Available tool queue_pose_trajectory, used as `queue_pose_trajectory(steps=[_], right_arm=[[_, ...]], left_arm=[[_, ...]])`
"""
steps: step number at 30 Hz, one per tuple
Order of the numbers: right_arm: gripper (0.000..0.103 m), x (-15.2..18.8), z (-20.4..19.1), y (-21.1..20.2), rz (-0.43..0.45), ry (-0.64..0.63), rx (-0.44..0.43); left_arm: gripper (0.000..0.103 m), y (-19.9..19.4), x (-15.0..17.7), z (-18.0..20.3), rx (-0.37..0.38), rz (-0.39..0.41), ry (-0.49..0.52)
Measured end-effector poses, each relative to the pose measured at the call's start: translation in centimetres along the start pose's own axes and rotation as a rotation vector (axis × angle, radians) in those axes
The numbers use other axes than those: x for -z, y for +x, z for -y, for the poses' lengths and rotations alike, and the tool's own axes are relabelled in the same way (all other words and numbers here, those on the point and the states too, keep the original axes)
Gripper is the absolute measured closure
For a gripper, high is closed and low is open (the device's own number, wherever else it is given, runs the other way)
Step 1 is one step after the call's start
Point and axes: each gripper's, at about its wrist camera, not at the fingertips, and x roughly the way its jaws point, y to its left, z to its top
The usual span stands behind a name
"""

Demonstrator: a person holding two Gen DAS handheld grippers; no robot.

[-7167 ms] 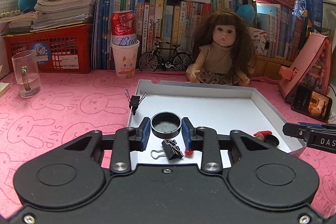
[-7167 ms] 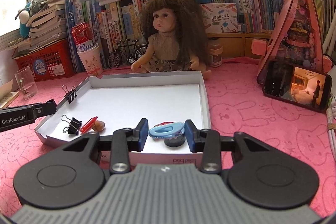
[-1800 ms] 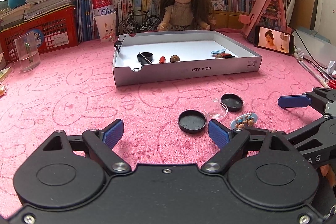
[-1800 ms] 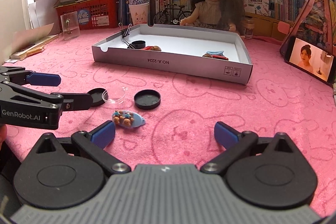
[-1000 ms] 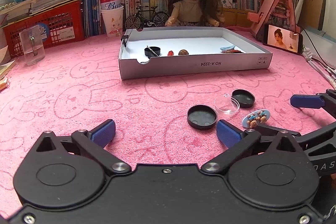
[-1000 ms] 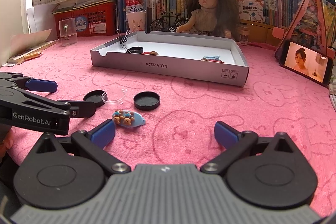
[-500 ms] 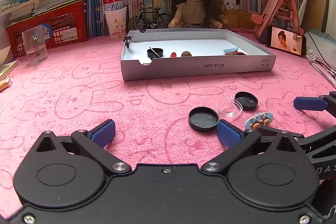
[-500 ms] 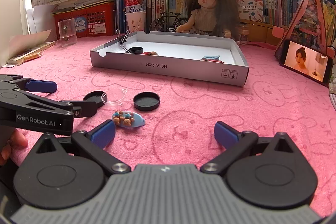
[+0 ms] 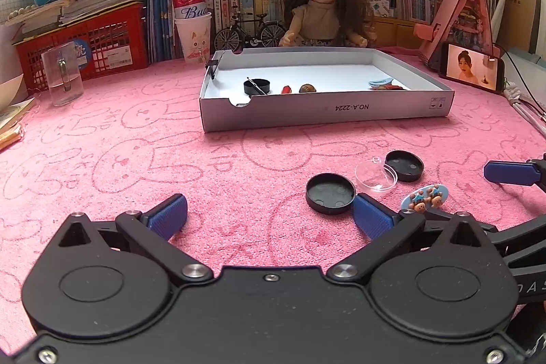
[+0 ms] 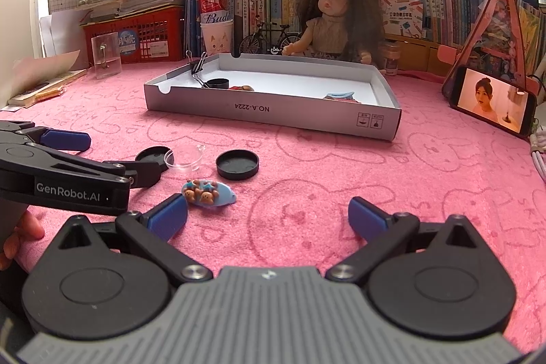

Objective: Organize rigid objects
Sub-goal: 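Move the left tool to a black lid while the right tool approaches the beaded blue clip, then close the left tool on the black lid while the right tool closes on the beaded clip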

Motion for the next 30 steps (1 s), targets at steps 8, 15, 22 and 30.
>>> queue_pose_trajectory(steps=[8,15,22,30], right_arm=[[0.000,-0.1,-0.2,0.1,-0.004,0.017,0.016],[0.000,-0.4,-0.4,0.2,-0.019,0.024,0.028],[0.000,-0.7,-0.3,0.3,-0.037,0.023,0.021],[0.000,-0.6,-0.9,-0.1,-0.014,-0.003,-0.023]], left_arm=[[0.004,-0.1,-0.3,-0.3,0.021,-0.011,-0.008],[0.015,-0.1,-0.7,-0.2,0.056,0.005,-0.016],[0.026,0.2,-1.2,0.2,0.088,0.014,-0.017],[0.052,0.8,-1.5,1.1,0.113,0.021,0.012]])
